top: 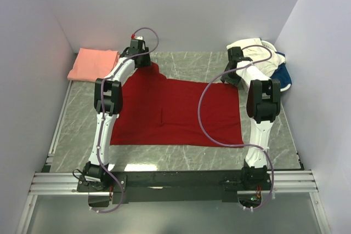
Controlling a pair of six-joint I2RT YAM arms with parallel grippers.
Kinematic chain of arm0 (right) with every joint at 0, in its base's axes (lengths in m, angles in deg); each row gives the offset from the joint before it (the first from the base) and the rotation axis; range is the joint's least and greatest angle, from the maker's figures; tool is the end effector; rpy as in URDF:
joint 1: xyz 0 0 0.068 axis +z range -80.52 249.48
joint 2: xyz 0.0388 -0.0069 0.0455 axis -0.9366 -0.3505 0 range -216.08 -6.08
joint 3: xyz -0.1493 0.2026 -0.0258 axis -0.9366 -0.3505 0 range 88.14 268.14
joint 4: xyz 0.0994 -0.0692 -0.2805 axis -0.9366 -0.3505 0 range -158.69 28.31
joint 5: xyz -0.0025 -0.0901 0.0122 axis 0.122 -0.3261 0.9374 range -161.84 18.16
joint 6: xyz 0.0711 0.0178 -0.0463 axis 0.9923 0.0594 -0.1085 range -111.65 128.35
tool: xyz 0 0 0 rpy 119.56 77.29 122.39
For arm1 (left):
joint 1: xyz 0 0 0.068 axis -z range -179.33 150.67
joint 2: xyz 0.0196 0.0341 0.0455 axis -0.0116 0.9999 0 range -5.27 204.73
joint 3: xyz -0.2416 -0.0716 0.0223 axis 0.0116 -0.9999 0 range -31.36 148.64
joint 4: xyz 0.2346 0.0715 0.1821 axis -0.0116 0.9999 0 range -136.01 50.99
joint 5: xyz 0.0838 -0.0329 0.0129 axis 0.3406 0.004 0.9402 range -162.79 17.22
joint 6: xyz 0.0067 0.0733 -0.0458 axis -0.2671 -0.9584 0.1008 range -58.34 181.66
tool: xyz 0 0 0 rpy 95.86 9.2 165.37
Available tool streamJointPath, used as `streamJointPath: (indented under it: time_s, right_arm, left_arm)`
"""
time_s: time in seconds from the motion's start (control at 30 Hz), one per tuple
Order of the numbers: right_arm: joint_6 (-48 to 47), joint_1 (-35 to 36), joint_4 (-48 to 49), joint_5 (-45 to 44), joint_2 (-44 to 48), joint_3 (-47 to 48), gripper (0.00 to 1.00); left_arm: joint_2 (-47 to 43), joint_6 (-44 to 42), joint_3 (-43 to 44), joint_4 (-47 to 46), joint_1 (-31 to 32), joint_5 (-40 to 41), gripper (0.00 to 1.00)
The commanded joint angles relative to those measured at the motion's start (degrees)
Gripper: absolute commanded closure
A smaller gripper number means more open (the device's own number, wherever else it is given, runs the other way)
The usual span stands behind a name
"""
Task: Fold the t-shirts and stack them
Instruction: Fold the tshirt
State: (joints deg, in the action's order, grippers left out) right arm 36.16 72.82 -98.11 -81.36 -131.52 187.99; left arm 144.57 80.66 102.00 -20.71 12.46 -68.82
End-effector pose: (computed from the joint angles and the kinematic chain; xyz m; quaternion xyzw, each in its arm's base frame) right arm 0.5201 0.0177 0.1078 0.2246 0.9408 -0.0128 0.2537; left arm 0.6269 -0.1255 0.1105 -0.0714 0.9095 -0.0779 0.4020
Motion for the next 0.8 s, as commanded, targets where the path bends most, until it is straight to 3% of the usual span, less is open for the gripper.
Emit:
streamJointPath:
  time_s: [0.0,0.1,0.2,0.23,0.3,0.33,0.43,0.77]
  right_arm:
    - [0.1,-0.3,1.9,0.9,4.2,-1.0,0.47]
    - [0.0,-0.3,2.1,1.3,4.2,-1.4,0.47]
    - [0.1,-0.3,2.3,1.6,4.2,-1.7,0.47]
    - [0.0,-0.3,2.3,1.7,4.2,-1.7,0.47]
    - [0.1,-0.3,2.4,1.8,4.0,-1.6,0.47]
    - [0.0,-0.3,2.3,1.9,3.8,-1.7,0.47]
    - [-0.1,-0.3,2.1,1.3,3.3,-1.6,0.47]
    - [-0.1,-0.5,0.0,-2.4,1.7,-0.1,0.46]
  left_arm:
    - [1.8,0.9,0.1,2.6,0.2,-0.5,0.39]
    - [1.9,1.3,-0.1,2.8,0.4,-1.1,0.47]
    - [1.1,1.8,-1.4,2.0,0.6,-1.8,0.63]
    - [0.8,2.0,-1.9,1.8,0.6,-2.1,0.73]
    - [-0.2,2.2,-3.5,0.7,0.7,-2.9,0.81]
    - [-0.6,2.1,-3.9,0.4,0.7,-3.3,0.90]
    - [-2.4,2.2,-5.8,-0.8,0.7,-3.0,1.00]
    - [-12.5,1.4,-15.1,-6.5,0.4,0.5,1.00]
